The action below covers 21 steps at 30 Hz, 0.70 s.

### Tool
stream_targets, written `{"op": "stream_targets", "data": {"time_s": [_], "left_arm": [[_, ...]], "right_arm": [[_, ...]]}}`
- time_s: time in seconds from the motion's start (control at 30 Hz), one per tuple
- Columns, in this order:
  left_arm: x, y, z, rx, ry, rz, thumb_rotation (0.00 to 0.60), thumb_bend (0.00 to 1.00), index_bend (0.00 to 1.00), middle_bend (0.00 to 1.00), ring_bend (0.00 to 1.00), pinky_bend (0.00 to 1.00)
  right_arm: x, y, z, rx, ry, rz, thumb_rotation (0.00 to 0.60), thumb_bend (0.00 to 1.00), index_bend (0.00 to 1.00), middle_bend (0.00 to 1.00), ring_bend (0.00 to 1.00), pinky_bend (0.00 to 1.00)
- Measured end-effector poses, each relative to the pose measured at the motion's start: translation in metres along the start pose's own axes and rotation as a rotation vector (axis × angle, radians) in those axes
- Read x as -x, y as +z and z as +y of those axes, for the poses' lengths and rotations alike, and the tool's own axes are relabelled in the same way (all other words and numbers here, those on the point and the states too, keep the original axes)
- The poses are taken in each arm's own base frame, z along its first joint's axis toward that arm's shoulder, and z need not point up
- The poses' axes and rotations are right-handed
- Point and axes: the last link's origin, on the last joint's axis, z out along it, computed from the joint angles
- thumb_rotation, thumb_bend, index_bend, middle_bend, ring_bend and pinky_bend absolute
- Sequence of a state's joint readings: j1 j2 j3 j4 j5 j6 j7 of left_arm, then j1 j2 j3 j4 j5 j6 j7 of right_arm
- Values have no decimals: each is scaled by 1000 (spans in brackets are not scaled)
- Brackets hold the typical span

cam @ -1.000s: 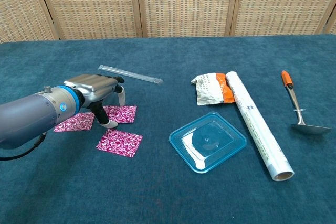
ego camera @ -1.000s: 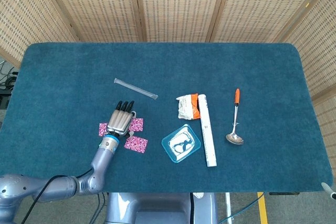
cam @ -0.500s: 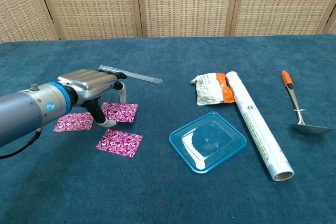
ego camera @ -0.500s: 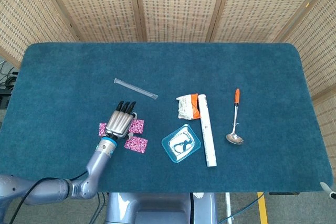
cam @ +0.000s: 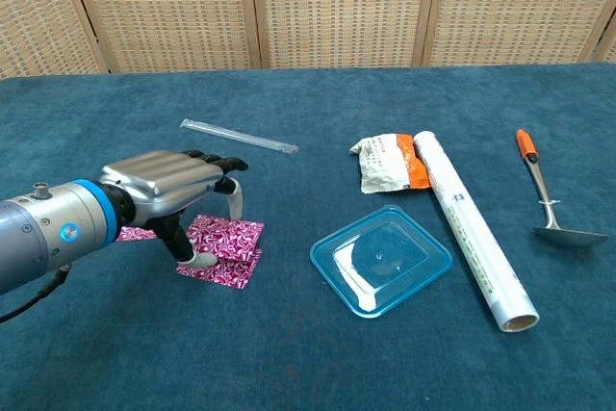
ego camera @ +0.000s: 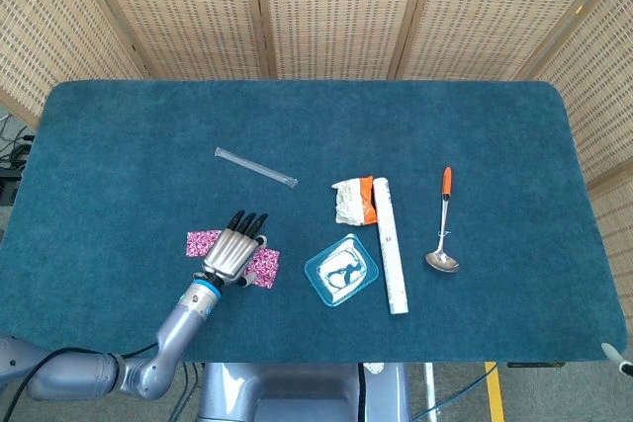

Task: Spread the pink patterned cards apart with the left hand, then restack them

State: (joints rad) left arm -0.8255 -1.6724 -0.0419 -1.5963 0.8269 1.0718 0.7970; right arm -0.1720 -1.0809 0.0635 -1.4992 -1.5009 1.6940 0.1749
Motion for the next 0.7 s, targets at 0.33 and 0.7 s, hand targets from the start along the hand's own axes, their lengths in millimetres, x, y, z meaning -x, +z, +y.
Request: {"op": "stream_targets", "data": {"time_s": [0.33,0.7], "left_arm": [[9,-7,-1,16,37,-32,530,274,393,0,0,0],[12,-6,0,7,45,-36,527,184,316,0,0,0]], "right_arm": [[0,-1,2,4,6,4,600,2,181,245,7,0],[-1,-2,3,6,6,7,600,2,180,245,7,0]]}}
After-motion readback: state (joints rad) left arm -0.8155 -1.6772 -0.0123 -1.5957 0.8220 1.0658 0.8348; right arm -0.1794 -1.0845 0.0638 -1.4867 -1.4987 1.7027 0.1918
